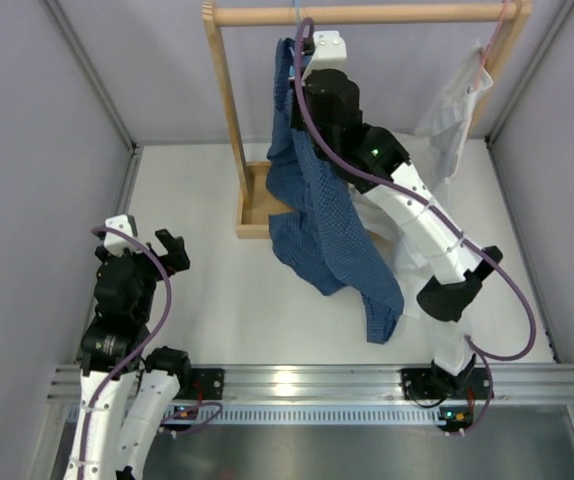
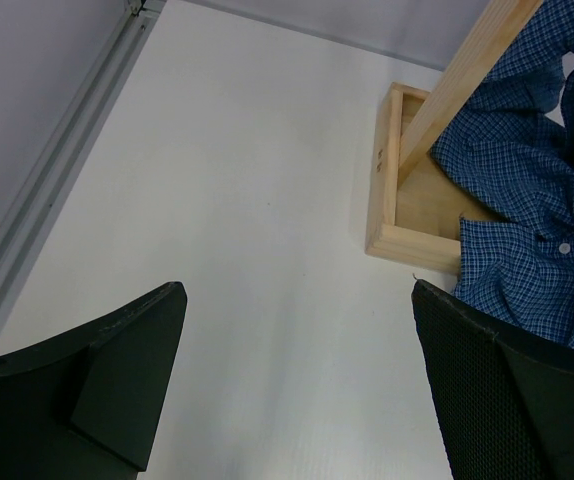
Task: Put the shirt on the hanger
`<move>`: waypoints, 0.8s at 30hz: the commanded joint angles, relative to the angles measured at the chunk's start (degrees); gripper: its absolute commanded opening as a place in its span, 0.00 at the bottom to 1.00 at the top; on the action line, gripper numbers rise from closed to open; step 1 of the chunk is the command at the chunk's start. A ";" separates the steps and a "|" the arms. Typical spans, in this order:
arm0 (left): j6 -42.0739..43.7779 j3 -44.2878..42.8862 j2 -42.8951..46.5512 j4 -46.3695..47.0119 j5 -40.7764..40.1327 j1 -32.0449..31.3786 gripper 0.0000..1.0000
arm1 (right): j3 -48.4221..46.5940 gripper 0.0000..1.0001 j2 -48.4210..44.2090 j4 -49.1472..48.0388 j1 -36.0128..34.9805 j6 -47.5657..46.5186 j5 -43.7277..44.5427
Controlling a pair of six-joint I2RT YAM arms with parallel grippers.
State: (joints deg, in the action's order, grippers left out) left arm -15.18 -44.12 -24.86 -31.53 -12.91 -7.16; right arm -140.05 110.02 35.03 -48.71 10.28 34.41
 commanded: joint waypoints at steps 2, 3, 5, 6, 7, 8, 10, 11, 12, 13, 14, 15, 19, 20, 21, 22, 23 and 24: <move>-0.73 0.52 0.25 1.47 0.25 0.39 0.98 | -4.09 0.00 2.04 -3.81 -1.92 -1.32 2.06; -0.73 0.44 0.34 1.47 0.25 0.39 0.98 | -4.01 0.00 2.74 -4.09 -2.35 -1.32 2.06; -0.73 0.44 0.25 1.47 -0.01 0.48 0.98 | -4.00 0.00 3.62 -5.57 -3.41 -1.32 2.67; -0.73 0.44 0.25 1.38 -0.10 0.48 0.98 | -4.00 0.00 4.58 -6.10 -3.76 -1.41 2.94; -0.73 0.44 0.25 1.47 -0.36 0.48 0.98 | -4.09 0.00 5.03 -6.37 -4.11 -1.32 3.37; -0.73 0.44 0.25 1.38 -0.54 0.48 0.98 | -4.09 0.00 5.47 -6.63 -4.20 -0.54 4.08; -0.82 0.52 0.34 1.38 -0.80 0.48 0.98 | -3.92 0.00 5.91 -6.64 -4.20 0.52 5.83; -0.73 0.52 0.17 1.38 -0.80 0.48 0.98 | -3.66 0.00 5.74 -6.72 -4.20 0.79 6.28; -0.82 0.52 0.17 1.47 -0.89 0.48 0.98 | -2.43 0.01 4.95 -7.25 -4.20 0.70 6.28; -0.90 0.52 -0.18 1.38 -1.24 0.48 0.98 | -1.55 0.07 4.25 -7.51 -4.20 0.88 6.19; -1.08 0.44 -0.27 1.38 -1.50 0.48 0.98 | -0.67 0.16 3.28 -7.78 -4.20 0.79 5.76; -1.17 0.44 -0.54 1.30 -1.68 0.65 0.98 | 1.86 0.46 0.84 -8.30 -4.20 0.62 5.32; -1.69 -0.09 -2.12 0.68 -2.47 2.14 0.98 | 11.70 1.00 -8.65 -8.74 -4.29 -0.44 0.76; -1.78 -0.09 -2.21 0.68 -2.65 2.50 0.98 | 13.99 0.99 -10.85 -8.83 -4.29 -0.53 -0.39; -1.96 -0.18 -2.21 0.59 -2.56 3.11 0.98 | 19.23 0.99 -15.75 -9.10 -4.29 -0.53 -1.71; -1.96 -0.18 -2.47 0.68 -2.30 3.29 0.98 | 21.98 0.99 -18.41 -9.18 -4.29 -0.70 -3.63; -1.96 -0.18 -2.38 0.68 -2.21 3.38 0.98 | 24.36 0.99 -20.87 -9.19 -4.29 -0.79 -4.35; -1.96 -0.18 -2.47 0.68 -2.38 3.38 0.98 | 29.87 1.00 -26.12 -9.10 -4.29 -1.23 -5.05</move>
State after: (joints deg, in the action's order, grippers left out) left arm -16.43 -44.12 -27.09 -31.57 -14.48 -4.45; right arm -116.46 97.45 29.02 -52.12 10.02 33.69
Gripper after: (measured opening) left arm 0.980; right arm 0.992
